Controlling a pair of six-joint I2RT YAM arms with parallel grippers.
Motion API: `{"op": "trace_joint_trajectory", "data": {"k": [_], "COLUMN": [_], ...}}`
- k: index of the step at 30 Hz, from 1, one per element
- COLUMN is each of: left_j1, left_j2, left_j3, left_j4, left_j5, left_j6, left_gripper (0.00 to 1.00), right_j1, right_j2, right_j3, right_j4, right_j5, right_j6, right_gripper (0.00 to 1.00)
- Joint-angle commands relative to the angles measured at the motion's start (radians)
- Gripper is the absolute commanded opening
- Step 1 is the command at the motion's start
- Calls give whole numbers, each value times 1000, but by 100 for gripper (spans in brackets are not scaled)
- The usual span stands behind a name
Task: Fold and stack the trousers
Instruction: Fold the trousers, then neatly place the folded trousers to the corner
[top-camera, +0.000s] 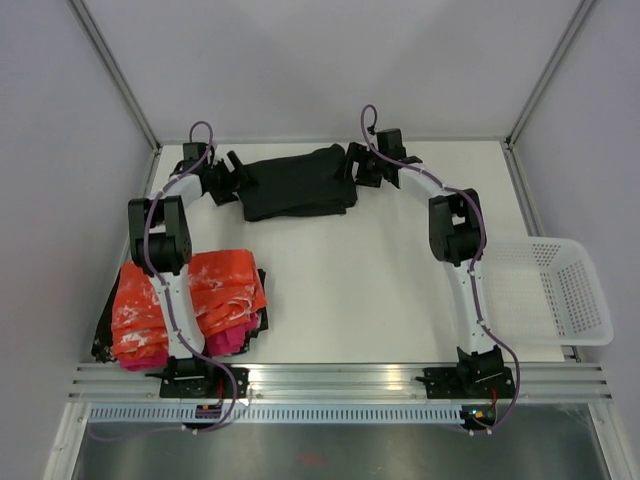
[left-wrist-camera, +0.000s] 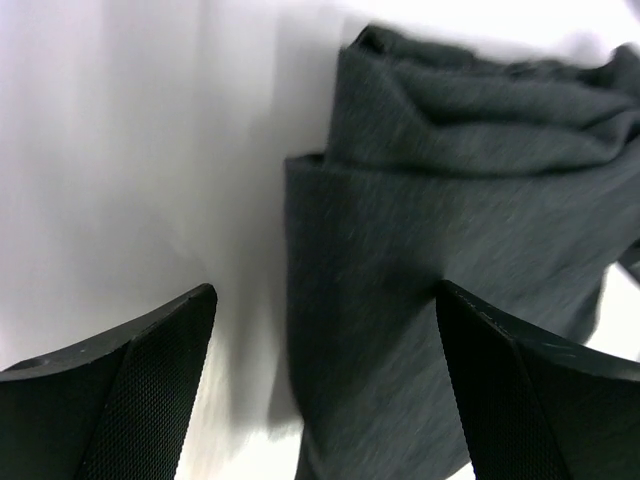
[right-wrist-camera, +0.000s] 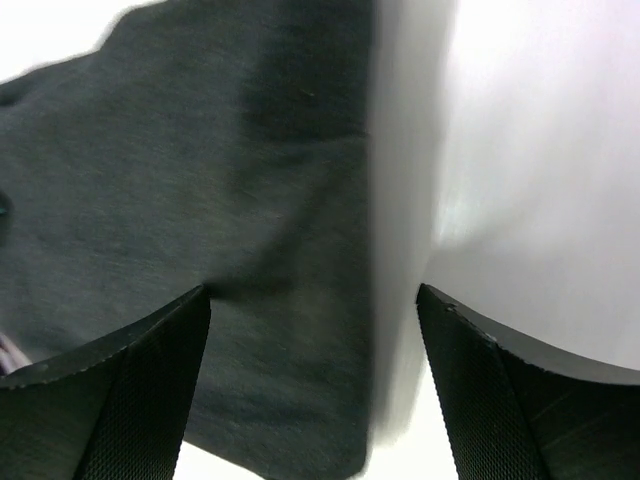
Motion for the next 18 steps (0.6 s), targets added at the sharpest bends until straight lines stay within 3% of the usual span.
{"op": "trace_joint_trajectory", "data": {"k": [1,7,10,11,12,13,14,15,16,17,18], "left_j1": [-3,-8,-9,-9,-9,-9,-11,-12,-14,-14,-12], "left_j2": [49,118,128,133,138,144,162,171,180,193,196], "left_j3": [2,26,52,58,65,80,89,101,124,135,144], "left_j4": [147,133,110,108,108,110,115,110,108,108,95], "left_j5": [82,113,130,139,164,178,205,211,219,224,221], "left_j6": [-120,-166,-161,-166,-172,-176,-183,-186,-186,-181,-178], "left_gripper": [95,90,81,75,66,47,40,33,16,6,2], "right_j1": [34,59,60,60,60,60,60,60,60,60,60], "right_j2": [52,100,114,117,118,117,112,108,102,95,79], "right_j3": [27,48,50,54,62,63,71,76,80,100,109], "right_j4": [-13,-16,-22,-26,-27,-24,-19,-9,-6,-4,0], "right_j5": [-11,-10,-1,-1,-1,-7,-22,-25,-30,-33,-33], "right_j6": [31,76,96,100,110,116,125,133,146,150,151], "right_gripper": [91,81,63,48,40,34,18,8,1,0,0]}}
